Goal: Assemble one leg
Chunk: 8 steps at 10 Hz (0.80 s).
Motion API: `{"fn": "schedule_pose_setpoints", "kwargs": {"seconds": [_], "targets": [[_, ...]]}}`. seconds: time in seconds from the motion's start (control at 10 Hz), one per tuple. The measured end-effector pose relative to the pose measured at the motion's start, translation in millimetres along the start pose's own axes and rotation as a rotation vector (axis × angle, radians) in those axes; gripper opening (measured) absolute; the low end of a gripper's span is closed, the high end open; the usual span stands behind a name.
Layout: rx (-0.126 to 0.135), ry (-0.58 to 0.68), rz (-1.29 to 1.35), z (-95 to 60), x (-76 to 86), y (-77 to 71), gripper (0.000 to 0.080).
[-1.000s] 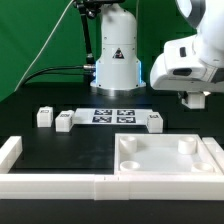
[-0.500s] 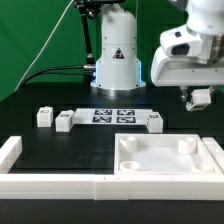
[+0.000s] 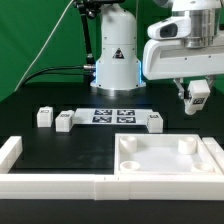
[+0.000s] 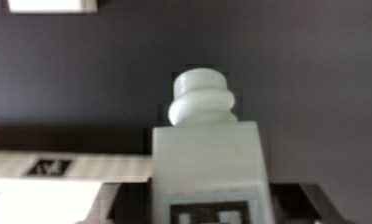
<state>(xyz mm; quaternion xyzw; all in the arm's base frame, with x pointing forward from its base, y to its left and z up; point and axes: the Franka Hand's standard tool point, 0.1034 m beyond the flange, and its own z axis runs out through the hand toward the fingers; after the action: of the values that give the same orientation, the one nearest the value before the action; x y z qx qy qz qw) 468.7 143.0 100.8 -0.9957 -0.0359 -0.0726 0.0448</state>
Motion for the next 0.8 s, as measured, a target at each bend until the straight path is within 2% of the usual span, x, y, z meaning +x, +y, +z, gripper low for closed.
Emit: {"fn": "schedule_pose_setpoints", "kwargs": {"seconds": [0.4, 0.5, 0.6, 0.8], "targets": [[0.001, 0.007, -0.002, 0.9, -1.2, 0.6, 0.0290], [-0.002, 0.017, -0.058, -1.0, 6.7, 8.4, 0.0290], [-0.006, 0.028, -0.085, -3.3, 22.8, 21.5, 0.0290], [-0.007, 0.053, -0.116, -2.7, 63.4, 41.3, 0.0290]]}}
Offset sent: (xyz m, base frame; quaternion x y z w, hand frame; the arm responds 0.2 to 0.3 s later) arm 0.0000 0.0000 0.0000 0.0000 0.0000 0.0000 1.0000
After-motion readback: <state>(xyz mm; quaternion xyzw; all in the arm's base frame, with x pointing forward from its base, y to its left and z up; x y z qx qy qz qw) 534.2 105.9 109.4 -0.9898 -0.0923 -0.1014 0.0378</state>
